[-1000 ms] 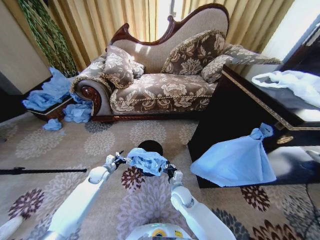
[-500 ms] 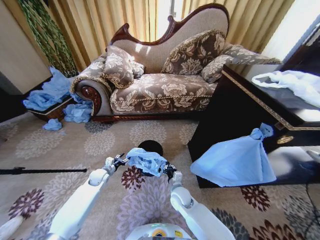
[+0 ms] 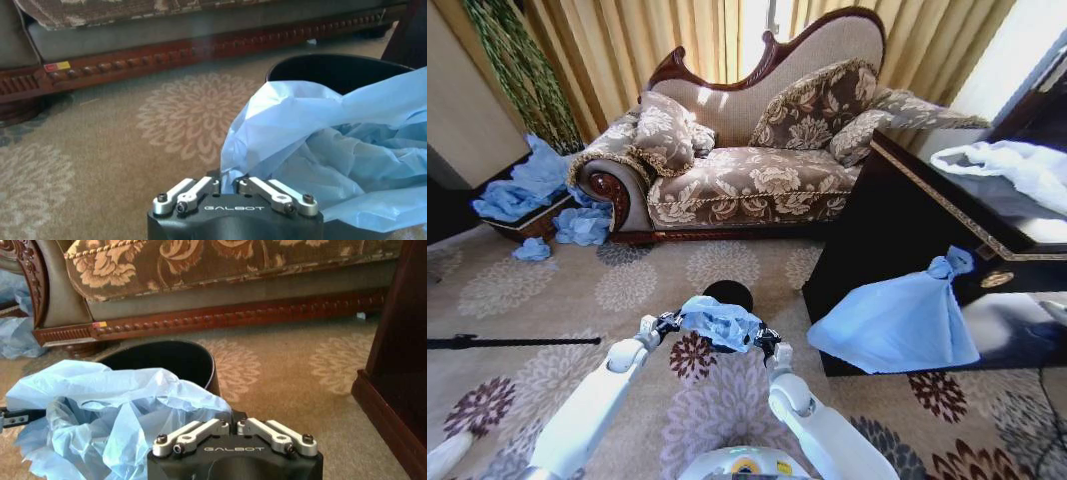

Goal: Place a garbage bag over the trash bin.

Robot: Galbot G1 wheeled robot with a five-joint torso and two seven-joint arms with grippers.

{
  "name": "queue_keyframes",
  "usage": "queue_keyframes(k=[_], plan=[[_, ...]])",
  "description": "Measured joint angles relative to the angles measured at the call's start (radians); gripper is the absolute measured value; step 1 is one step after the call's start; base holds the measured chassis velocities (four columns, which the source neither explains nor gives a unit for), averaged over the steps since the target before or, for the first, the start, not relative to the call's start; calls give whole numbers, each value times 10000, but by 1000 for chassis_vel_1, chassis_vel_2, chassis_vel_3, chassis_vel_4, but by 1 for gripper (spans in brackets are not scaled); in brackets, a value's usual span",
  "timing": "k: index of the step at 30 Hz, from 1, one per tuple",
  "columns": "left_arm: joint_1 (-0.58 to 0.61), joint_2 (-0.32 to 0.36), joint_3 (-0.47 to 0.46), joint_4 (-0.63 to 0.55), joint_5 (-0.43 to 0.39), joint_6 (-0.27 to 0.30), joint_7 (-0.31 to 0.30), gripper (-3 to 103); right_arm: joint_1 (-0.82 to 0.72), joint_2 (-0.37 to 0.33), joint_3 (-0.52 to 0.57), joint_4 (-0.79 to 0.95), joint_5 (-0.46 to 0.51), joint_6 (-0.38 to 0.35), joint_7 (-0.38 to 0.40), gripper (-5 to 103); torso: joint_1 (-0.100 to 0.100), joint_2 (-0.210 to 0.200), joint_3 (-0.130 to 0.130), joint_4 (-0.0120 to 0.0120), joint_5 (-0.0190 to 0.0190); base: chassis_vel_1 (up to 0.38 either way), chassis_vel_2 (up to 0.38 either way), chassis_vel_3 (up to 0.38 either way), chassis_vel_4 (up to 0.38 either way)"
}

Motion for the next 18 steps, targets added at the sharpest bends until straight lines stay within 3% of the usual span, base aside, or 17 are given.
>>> queue_keyframes(k=[5, 18], plan=[[28, -28, -1, -108, 4, -10, -8, 1, 47, -47, -21, 45, -109, 55, -39, 0, 0, 0, 0, 0, 0, 0, 0, 0, 0], [-419, -84, 200, -290, -86, 157, -238, 0, 912, -373, -251, -281, 81, 59, -240, 0, 0, 0, 0, 0, 0, 0, 0, 0, 0]])
